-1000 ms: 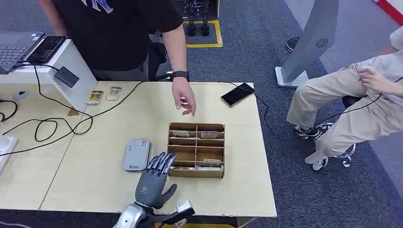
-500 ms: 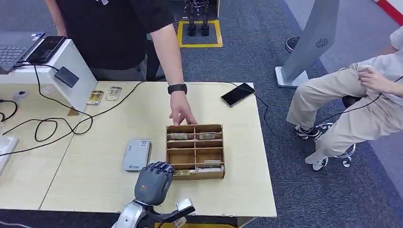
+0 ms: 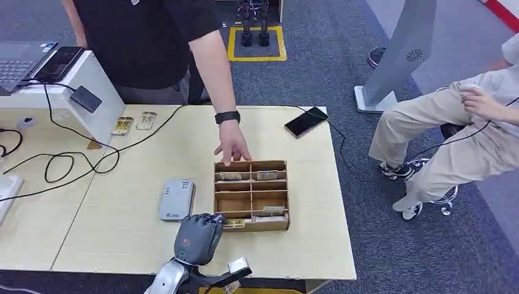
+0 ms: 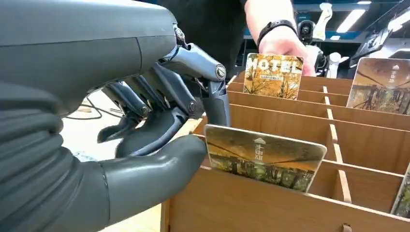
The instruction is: Pass the card to the sensor for recognition and then transmit it.
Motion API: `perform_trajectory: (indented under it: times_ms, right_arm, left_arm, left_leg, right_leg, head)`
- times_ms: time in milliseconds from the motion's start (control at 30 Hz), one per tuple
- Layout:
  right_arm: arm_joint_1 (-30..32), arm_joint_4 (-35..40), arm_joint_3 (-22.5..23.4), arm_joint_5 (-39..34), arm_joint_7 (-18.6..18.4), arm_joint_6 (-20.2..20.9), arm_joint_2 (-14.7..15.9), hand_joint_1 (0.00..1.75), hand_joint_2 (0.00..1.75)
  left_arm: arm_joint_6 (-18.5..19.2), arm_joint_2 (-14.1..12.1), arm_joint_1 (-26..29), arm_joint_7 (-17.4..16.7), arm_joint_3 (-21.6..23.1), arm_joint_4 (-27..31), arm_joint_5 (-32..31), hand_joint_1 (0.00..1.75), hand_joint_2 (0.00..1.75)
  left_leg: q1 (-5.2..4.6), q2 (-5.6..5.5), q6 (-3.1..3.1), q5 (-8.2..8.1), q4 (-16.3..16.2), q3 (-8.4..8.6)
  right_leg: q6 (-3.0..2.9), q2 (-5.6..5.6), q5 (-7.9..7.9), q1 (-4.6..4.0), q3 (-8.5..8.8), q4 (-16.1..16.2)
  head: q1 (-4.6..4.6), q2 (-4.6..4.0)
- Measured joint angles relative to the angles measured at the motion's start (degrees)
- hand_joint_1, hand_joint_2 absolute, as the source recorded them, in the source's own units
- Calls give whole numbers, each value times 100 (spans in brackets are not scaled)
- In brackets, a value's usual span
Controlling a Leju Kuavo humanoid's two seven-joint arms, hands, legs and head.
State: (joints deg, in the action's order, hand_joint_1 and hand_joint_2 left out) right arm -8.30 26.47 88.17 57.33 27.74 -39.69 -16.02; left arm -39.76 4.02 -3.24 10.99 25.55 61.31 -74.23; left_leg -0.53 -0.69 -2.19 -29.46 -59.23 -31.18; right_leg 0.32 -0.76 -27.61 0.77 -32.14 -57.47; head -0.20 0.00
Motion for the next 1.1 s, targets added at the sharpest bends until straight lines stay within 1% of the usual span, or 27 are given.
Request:
perform_trajectory:
  times_ms: [167, 500, 867, 967, 1100]
  right_arm:
    - [0, -9, 0, 0, -22, 0, 0, 0, 175]
    - [0, -9, 0, -15, -31, 0, 0, 0, 175]
    - [0, -9, 0, -28, -24, 0, 0, 0, 175]
    - [0, -9, 0, -31, -24, 0, 0, 0, 175]
    - [3, -7, 0, -28, -33, 0, 0, 0, 175]
  left_arm:
    - [0, 7, 12, 35, 0, -2, 105, 0, 175]
    - [-9, 81, 62, 103, -7, 18, 81, 0, 175]
    - [-22, 181, 176, 371, -138, 140, 96, 0, 175]
    - [-22, 190, 199, 395, -149, 172, 100, 0, 175]
    - [-24, 243, 304, 634, -258, 381, 109, 0, 175]
  left_leg:
    - [0, 0, 0, 0, 0, 0]
    - [0, -2, 0, 0, 0, -1]
    - [0, -1, 0, 0, 0, -1]
    - [0, -1, 0, 0, 0, -1]
    - [0, -1, 0, 0, 0, -2]
  right_leg:
    - [0, 0, 0, 0, 0, 0]
    - [0, 1, 0, 1, 1, 0]
    - [0, 0, 0, 0, 0, 0]
    - [0, 1, 0, 0, 0, 0]
    - [0, 0, 0, 0, 0, 0]
  head:
    - [0, 0]
    - [2, 0]
    - [-2, 0]
    - [0, 0]
    - [0, 0]
